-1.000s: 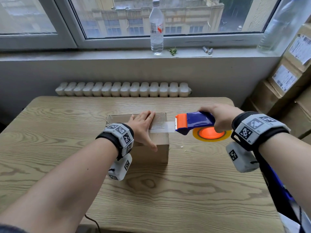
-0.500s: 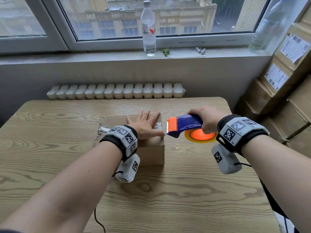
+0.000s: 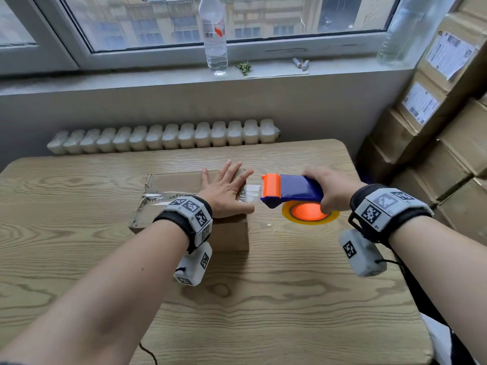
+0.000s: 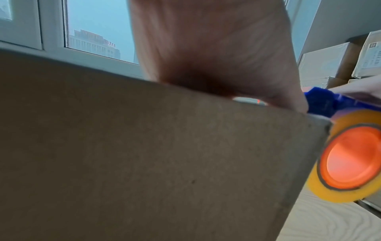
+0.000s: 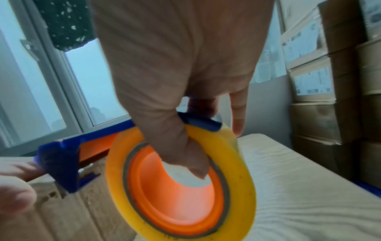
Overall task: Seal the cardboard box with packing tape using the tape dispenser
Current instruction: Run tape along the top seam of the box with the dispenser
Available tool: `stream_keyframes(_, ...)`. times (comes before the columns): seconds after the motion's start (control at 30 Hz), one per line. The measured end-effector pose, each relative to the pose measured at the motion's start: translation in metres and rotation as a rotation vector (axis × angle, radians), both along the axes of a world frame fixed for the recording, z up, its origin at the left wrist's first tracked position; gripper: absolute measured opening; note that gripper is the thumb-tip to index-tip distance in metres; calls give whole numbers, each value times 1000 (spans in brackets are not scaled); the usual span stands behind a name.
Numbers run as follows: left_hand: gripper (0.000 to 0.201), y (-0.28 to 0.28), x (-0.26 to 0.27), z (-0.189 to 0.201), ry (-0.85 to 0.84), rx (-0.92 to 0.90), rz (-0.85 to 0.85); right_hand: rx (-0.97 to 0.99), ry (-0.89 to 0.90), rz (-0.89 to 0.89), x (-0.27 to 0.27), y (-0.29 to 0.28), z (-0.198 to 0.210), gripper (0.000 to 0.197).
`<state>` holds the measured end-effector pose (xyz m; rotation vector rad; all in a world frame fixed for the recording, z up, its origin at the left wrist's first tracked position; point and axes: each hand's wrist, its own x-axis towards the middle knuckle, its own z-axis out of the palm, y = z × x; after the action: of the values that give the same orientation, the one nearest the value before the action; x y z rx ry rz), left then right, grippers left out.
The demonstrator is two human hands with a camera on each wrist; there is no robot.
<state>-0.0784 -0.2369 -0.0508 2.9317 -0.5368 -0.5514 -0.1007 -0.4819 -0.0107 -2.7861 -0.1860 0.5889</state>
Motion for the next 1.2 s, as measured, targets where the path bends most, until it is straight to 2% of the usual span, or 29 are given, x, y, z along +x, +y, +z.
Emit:
stream_keyframes(0.1, 100, 1, -3, -1, -10, -6, 2, 39, 22, 1, -2, -4, -6, 65)
stream_keyframes(0.2, 100, 1, -3, -2, -11, -15, 4, -3, 25, -25, -6, -16, -8, 70)
stream_keyframes(0.37, 95, 0, 1, -2, 0, -40, 23, -94, -56, -44, -9, -22, -6, 55)
stream_keyframes(0.43, 81, -5, -1, -2, -22, -77, 58, -83, -96, -10, -7, -12, -13, 50)
stream_keyframes(0.5, 60, -9, -2, -3, -61, -104, 96, -86, -83, -5, -6, 0, -19, 56)
stream_keyframes(0.53, 56, -10, -2, -4, -73, -109, 109, -117, -76, -6, -5, 4, -22, 61)
stream_keyframes(0.67, 59, -14, -4, -6, -92, -97, 127, -230, -106, 12, -2, 18, -29, 70)
stream_keyframes(0.87, 67, -16, -7, -6, -98, -93, 149, -263, -160, 87, 8, 45, -32, 63)
stream_keyframes(1.0, 72, -17, -8, -8, -122, -70, 155, -275, -91, 107, 13, 50, -26, 56)
stream_keyframes(1.1, 74, -17, -9, -8, -125, -62, 149, -246, 41, 72, 15, 50, -22, 44)
stream_keyframes(1.2, 74, -18, -9, -9, -119, -47, 144, -300, 191, 56, 16, 55, -24, 28)
